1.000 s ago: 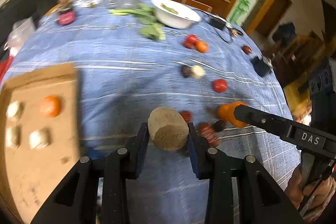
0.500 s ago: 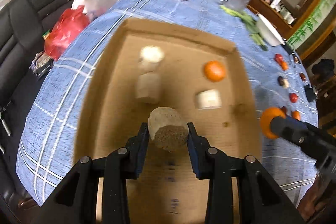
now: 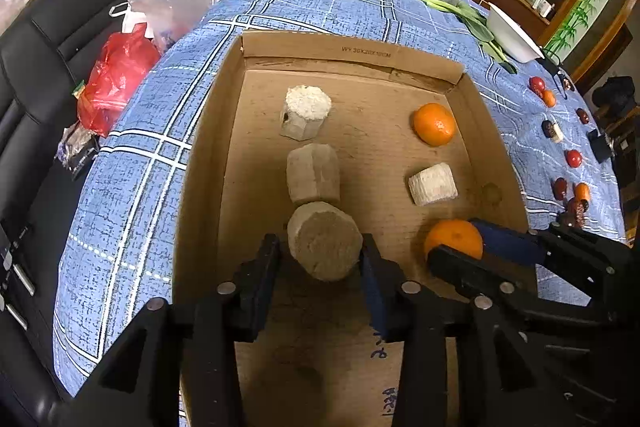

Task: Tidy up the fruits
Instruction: 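Withdraw both tools from the box back over the table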

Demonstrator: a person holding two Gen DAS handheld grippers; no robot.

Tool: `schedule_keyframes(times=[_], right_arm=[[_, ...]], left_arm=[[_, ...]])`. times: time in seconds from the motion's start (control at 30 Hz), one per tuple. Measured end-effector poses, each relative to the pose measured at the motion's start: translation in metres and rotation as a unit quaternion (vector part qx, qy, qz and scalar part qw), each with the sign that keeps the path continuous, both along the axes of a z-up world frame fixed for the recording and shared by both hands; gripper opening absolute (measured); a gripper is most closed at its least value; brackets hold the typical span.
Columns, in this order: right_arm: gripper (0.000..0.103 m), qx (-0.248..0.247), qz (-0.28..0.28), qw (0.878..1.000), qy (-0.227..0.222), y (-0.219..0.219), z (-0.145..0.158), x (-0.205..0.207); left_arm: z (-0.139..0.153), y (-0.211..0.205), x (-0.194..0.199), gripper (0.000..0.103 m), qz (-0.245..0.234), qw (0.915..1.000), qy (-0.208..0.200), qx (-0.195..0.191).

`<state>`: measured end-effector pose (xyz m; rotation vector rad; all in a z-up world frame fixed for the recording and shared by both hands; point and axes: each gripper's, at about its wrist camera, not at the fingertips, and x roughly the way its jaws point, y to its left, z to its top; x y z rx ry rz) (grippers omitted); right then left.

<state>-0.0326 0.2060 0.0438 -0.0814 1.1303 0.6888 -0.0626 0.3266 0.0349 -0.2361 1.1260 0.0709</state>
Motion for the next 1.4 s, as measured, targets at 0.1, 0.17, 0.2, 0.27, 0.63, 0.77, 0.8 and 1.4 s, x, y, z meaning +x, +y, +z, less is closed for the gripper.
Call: schedule_keyframes(times=[0.1,0.17,0.2,0.27,0.63,0.77,0.8,1.4], right_arm=[[0.042,-0.001,-0.003,1.0,0.0,0.001,0.0,0.0],[0.047,0.005,-0.006,1.0,0.002,-0.001,0.002,0.001],[0.049,0.008,-0.008,1.0,0.0,-0.003,0.005,-0.002],[0.049,0.015,-0.016,1.0,-0.009,-0.01,0.012,-0.003],[0.057,0.032,-0.142,0.989,-0.04,-0.123,0.045,-0.019],[0.057,0.031,-0.215,0.976,-0.034,-0.191,0.042,-0.03],[0.057,0.032,-0.229,0.972,-0.031,-0.205,0.042,-0.033],[0.058,0.02,-0.297,0.955,0.01,-0.334,0.012,-0.05]], left_arm=[[0.005,0.004,-0.001,0.043,0.008,0.9999,-0.003,-0.006],[0.011,0.006,-0.003,0.044,0.017,0.9998,-0.007,-0.009],[0.014,0.006,-0.004,0.044,0.021,0.9997,-0.009,-0.01],[0.024,0.006,-0.007,0.044,0.029,0.9993,-0.018,-0.012],[0.069,-0.062,0.005,0.055,-0.015,0.9977,-0.055,-0.036],[0.07,-0.126,0.018,0.054,-0.073,0.9951,-0.052,-0.04],[0.069,-0.141,0.02,0.054,-0.087,0.9941,-0.051,-0.041],[0.039,-0.246,0.013,0.055,-0.12,0.9911,-0.017,-0.054]])
